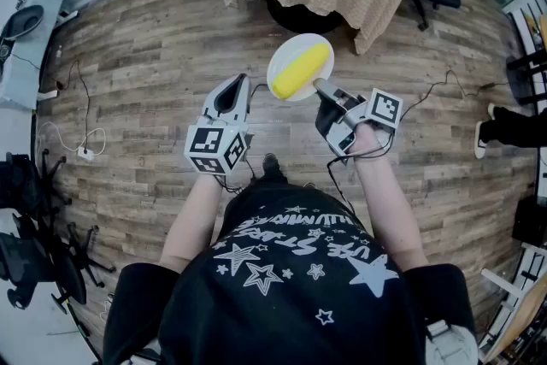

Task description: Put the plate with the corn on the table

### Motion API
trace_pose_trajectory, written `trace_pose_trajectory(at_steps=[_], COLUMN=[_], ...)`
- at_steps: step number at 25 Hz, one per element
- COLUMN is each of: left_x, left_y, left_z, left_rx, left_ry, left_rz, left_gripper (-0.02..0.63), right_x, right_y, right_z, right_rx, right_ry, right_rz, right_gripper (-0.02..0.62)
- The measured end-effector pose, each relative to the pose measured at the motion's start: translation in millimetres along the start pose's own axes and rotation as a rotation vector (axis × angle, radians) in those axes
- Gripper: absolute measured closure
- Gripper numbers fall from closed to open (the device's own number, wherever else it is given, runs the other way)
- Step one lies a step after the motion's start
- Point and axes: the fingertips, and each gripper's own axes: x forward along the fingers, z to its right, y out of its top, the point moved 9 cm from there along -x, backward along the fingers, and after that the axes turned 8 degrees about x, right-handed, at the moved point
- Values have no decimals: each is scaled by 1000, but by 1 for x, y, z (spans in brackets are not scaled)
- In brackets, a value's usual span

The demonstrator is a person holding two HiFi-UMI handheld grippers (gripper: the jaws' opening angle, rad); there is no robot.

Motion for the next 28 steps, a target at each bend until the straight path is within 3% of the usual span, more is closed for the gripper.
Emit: trace_pose_trajectory(at_steps=[16,28], left_x=[1,21], left_y=[-1,0], left_z=[30,-20], left_rx=[-39,-37], left_ry=[24,-36], left_rz=[11,28], left_gripper=[595,595], right_x=[-18,25], right_y=[6,6], right_z=[0,-18], right_rx=[-25,-46], right_ry=[0,50], right_rz=[-28,26], right_gripper=[557,557])
